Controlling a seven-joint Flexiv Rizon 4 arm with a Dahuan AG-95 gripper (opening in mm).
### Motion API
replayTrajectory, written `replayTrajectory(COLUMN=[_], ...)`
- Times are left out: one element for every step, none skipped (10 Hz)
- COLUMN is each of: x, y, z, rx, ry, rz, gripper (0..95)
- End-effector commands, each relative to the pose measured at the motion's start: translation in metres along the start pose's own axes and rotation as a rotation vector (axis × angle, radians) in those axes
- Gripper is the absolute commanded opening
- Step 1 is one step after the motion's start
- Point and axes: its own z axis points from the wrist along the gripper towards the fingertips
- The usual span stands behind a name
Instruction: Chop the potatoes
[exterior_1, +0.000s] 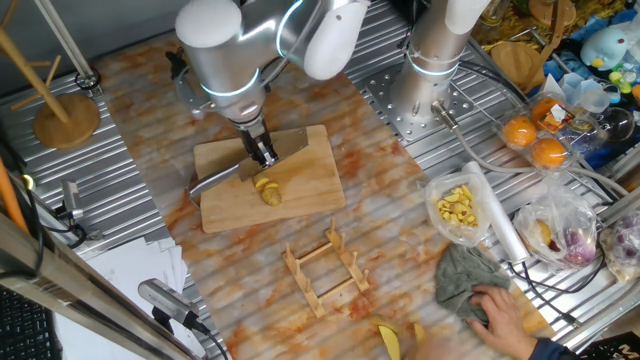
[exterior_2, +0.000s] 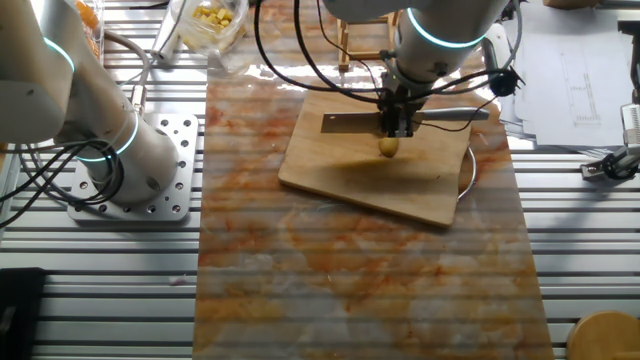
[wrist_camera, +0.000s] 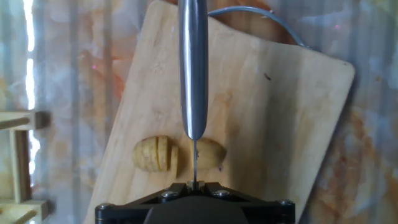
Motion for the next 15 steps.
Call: replayTrajectory(x=[0.002,0.002,0.002,0.002,0.002,0.002,0.002,-0.001,-0.005,-0.007,-0.009,-0.01,-0.01,-0.011,-0.011], y=[0.0,0.0,0.0,0.0,0.0,0.0,0.0,0.001,0.002,0.002,0.002,0.001,0.0,0.0,-0.001], z=[0.001,0.001,0.001,0.001,0.001,0.001,0.001,0.004,0.01,0.013,0.017,0.019,0.02,0.023,0.025], rx=[0.029,0.028,0.024,0.022,0.023,0.022,0.023,0.018,0.02,0.023,0.027,0.026,0.027,0.029,0.03], ry=[-0.022,-0.038,-0.047,-0.046,-0.043,-0.045,-0.046,-0.046,-0.046,-0.046,-0.047,-0.048,-0.048,-0.049,-0.049], rz=[0.02,0.025,0.026,0.024,0.023,0.022,0.023,0.028,0.03,0.029,0.027,0.027,0.027,0.027,0.026], gripper=[0.0,0.0,0.0,0.0,0.0,0.0,0.0,0.0,0.0,0.0,0.0,0.0,0.0,0.0,0.0])
